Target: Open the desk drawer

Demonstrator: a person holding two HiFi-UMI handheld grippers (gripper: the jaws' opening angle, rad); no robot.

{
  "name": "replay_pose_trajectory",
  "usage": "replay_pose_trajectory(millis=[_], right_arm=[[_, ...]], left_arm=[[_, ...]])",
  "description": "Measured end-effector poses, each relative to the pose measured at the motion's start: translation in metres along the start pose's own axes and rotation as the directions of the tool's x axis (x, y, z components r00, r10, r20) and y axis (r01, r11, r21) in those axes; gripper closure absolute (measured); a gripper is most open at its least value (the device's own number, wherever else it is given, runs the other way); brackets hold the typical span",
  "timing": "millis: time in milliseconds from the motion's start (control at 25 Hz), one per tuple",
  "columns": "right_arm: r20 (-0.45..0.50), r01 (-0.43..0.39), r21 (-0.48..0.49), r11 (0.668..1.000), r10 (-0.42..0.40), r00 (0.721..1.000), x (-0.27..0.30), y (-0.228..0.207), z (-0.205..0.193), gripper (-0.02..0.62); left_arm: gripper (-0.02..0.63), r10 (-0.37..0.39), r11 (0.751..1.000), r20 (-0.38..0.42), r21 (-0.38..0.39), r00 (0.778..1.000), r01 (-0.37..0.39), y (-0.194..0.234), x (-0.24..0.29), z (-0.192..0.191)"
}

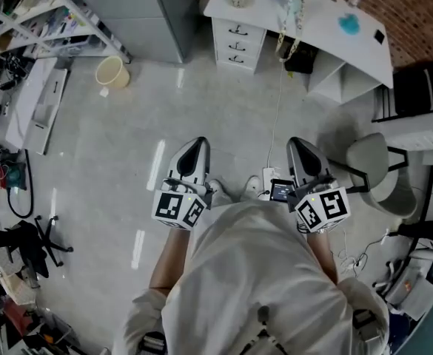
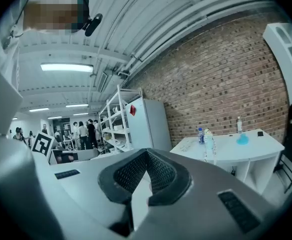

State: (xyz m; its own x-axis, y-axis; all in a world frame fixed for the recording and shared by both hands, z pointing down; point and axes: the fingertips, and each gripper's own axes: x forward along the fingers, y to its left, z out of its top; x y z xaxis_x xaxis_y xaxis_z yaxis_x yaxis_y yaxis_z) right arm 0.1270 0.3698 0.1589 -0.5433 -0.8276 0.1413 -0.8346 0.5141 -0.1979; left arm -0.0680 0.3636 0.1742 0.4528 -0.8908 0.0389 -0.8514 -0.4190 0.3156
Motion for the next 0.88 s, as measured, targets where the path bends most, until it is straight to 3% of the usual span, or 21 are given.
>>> replay_pose_trajectory(millis=[440,880], right_arm=[[0.015,-0.006,-0.016,1.0,0.007,1.0,0.002,0.027,0.003,0.569],[0.066,0.041,0.033,0.999,-0.043,0.997,0.004,0.065,-0.005,0.569]], left_arm=[[0.598,-0.039,0.999,0.032,0.032,0.999,0.038,-0.002,-0.017,0.013],[0.598,-0.042,0.998,0.021,0.04,0.999,0.042,0.039,-0.056,0.021]])
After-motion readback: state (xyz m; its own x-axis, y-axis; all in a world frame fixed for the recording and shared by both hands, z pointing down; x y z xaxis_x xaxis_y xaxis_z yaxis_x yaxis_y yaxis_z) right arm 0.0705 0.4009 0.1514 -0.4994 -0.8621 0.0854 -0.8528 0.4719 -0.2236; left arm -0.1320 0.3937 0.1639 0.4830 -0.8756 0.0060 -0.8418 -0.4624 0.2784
